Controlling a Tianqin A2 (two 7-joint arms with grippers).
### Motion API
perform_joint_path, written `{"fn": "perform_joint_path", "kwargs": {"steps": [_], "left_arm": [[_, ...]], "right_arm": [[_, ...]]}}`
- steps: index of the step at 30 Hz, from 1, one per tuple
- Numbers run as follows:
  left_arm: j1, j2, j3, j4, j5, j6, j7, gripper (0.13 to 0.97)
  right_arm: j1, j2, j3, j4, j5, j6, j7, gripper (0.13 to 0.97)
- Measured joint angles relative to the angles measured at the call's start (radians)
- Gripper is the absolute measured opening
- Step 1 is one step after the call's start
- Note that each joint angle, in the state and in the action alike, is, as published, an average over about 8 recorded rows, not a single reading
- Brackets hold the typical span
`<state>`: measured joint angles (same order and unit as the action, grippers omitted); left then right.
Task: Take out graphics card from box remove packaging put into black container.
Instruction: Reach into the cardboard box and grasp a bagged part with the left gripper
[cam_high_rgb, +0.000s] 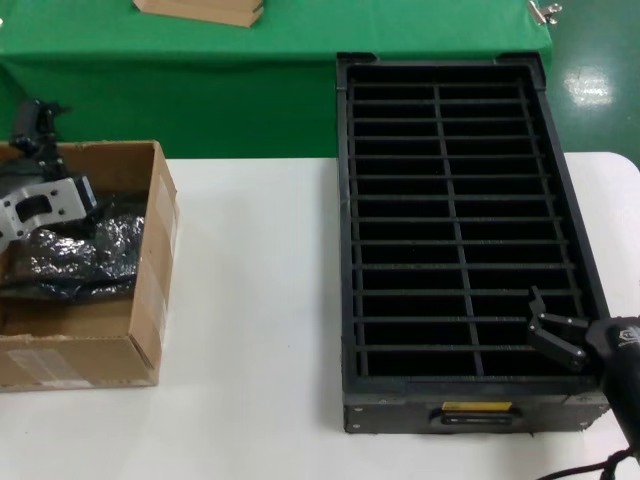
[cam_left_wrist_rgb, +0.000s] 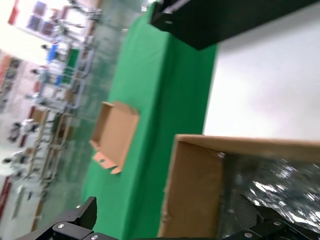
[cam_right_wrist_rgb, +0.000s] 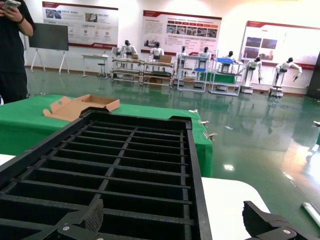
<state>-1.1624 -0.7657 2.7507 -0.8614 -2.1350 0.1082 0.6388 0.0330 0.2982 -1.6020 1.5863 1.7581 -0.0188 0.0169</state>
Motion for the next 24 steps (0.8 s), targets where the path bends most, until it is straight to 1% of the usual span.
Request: {"fn": "perform_joint_path", "kwargs": {"steps": [4,7,10,12,15,17,20,24], "left_arm": [[-0.016,0.003,0.001,0.029,0.183,0.071,-0.123,0.966],[-0.023,0.0,-0.006,0.042,0.318,0.117,-0.209,0.966],[-0.024,0.002,-0.031,0.062,0.431,0.162,-0.264,0.966],[-0.022,0.008,-0.059,0.08,0.488,0.193,-0.278,0.966],[-0.016,0.021,-0.112,0.112,0.549,0.241,-0.27,0.966],[-0.011,0.031,-0.151,0.134,0.577,0.274,-0.254,0.966],[-0.004,0.048,-0.208,0.165,0.609,0.327,-0.219,0.966],[0.003,0.073,-0.278,0.208,0.635,0.393,-0.159,0.966]], "right_arm": [[0.0,0.0,0.0,0.0,0.0,0.0,0.0,0.966],[0.0,0.0,0.0,0.0,0.0,0.0,0.0,0.966],[0.0,0.0,0.0,0.0,0.0,0.0,0.0,0.966],[0.0,0.0,0.0,0.0,0.0,0.0,0.0,0.966],[0.0,0.0,0.0,0.0,0.0,0.0,0.0,0.966],[0.0,0.0,0.0,0.0,0.0,0.0,0.0,0.966],[0.0,0.0,0.0,0.0,0.0,0.0,0.0,0.966],[0.0,0.0,0.0,0.0,0.0,0.0,0.0,0.966]]}}
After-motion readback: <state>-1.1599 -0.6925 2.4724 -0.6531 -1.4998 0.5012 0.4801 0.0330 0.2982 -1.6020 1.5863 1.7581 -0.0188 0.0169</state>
